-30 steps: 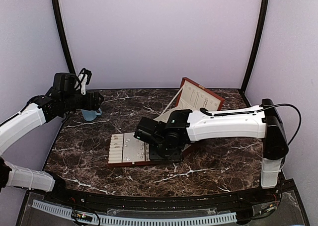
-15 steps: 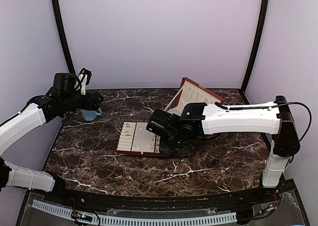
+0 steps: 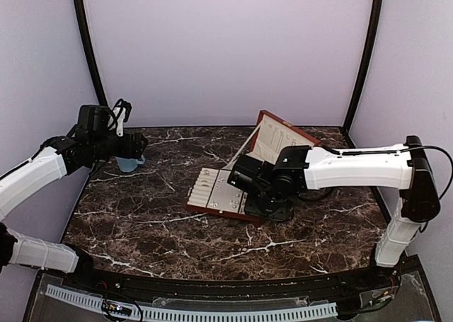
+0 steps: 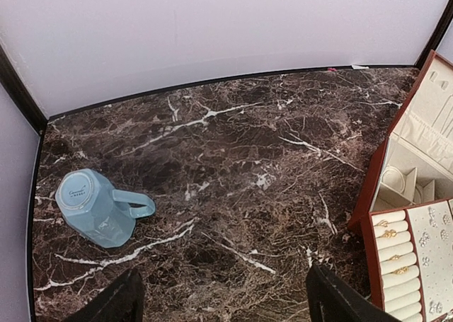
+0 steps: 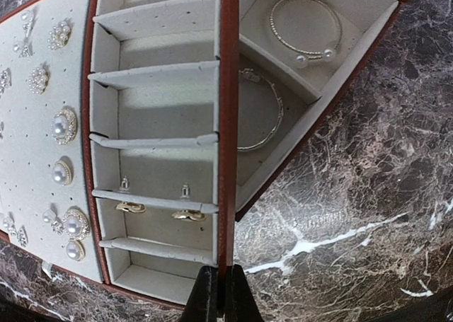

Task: Organize the mixed jewelry
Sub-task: Pick up the compartment layer from the center of the board, then place the compartment layer in the jewelry box.

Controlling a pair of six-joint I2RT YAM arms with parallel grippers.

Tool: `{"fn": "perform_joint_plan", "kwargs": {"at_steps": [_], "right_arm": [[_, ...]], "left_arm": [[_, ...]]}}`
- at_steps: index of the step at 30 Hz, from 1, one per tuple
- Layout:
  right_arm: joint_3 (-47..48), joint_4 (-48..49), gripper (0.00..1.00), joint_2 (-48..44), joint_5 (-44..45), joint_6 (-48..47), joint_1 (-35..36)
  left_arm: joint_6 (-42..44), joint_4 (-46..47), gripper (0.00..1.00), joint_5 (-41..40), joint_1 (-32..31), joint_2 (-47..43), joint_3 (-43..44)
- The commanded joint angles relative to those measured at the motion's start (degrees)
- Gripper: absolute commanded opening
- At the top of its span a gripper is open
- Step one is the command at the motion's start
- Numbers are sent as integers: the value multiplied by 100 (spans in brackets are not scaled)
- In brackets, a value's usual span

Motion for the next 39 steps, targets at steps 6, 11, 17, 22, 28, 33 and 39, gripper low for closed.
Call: {"fn": "perform_joint_plan", "kwargs": {"at_steps": [6,11,17,22,28,33,39], "right_arm": [[-574,359,0,-564,207,672,-231],[-976,509,0,-809,178,1021,-344],[-1183,467,0,-1027,309,1375,-477],[-1020,137,0,-912,415,1625,-555],[-791,-49,0,-689,377,1740,-657],[-642,-199,0,-616,433,1841,-712],[-566,-303,0,-519,339,2103,-781]], "left_arm": [[70,89,82,-69,25,14,-73],[79,90,82,-83,25,17,-69],[88,99,82,-98,25,21,-73],[109,97,82,-114,25,3,-73],[117,110,82,-137,25,-18,-84],[154,114,82,-205,25,-31,-90],[190,128,82,-266,25,-21,-109]]}}
